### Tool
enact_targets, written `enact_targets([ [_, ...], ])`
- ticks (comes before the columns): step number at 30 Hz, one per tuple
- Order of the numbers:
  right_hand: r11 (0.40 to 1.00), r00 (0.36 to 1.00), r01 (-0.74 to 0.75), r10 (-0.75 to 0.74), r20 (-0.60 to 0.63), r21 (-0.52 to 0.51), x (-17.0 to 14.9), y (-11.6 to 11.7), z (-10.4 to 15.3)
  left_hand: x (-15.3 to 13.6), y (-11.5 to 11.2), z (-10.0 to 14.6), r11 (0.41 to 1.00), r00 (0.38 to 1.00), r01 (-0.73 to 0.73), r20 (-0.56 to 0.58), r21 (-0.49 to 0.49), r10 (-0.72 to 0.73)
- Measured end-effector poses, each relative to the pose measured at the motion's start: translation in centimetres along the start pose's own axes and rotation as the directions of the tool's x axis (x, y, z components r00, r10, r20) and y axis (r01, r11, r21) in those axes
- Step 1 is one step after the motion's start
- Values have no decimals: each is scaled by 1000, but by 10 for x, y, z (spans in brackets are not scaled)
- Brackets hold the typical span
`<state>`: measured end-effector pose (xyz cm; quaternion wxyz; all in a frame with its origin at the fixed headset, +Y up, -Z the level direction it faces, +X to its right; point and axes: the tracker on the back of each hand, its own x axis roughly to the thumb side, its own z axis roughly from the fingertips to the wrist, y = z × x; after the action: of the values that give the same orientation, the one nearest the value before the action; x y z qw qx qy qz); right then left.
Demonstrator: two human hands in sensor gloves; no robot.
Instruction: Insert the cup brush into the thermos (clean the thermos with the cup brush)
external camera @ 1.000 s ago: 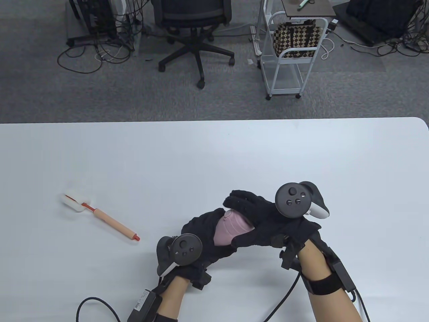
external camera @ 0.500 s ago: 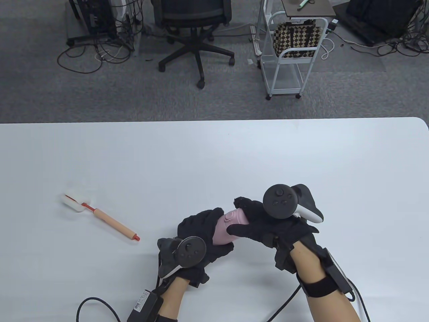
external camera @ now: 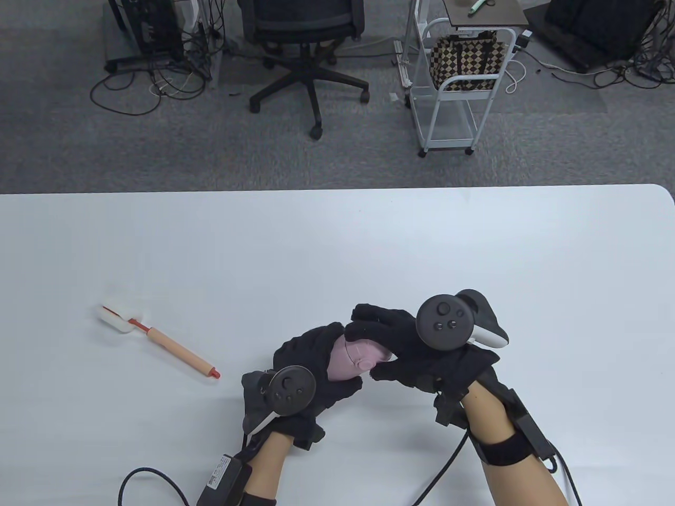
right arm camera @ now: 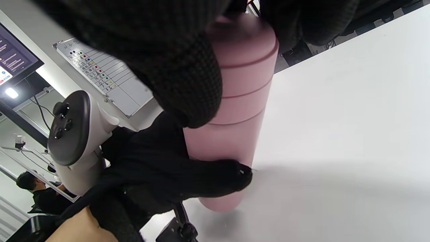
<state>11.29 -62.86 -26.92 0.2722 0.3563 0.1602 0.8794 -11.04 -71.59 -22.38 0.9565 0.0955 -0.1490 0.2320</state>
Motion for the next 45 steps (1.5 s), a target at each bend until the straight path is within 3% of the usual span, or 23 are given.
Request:
enact_targets([
  [5,996,996,90,-90,-23,4,-5,3,0,1,2,1,999,1000,30,5,14,-30],
  [8,997,990,61,-67,-127,-46,-9,4,0,2,2,1,999,1000,24,7,25,-24],
  [15,999,954,38,-40,-295,-13,-19,8,-2,4,-1,2,997,997,78,20,9,-78],
  [26,999,994,-18,21,-112,30,-3,5,-3,5,-1,1,997,997,74,17,-3,-74],
  [35,999,1000,22,-21,-16,23,-1,5,-3,3,-1,1,999,999,36,6,-6,-36],
  [41,978,977,209,-208,-44,24,-11,9,-3,4,1,1,999,999,32,4,10,-32],
  [45,986,974,164,-163,-156,-6,-16,15,-6,5,1,2,997,997,73,17,15,-74],
])
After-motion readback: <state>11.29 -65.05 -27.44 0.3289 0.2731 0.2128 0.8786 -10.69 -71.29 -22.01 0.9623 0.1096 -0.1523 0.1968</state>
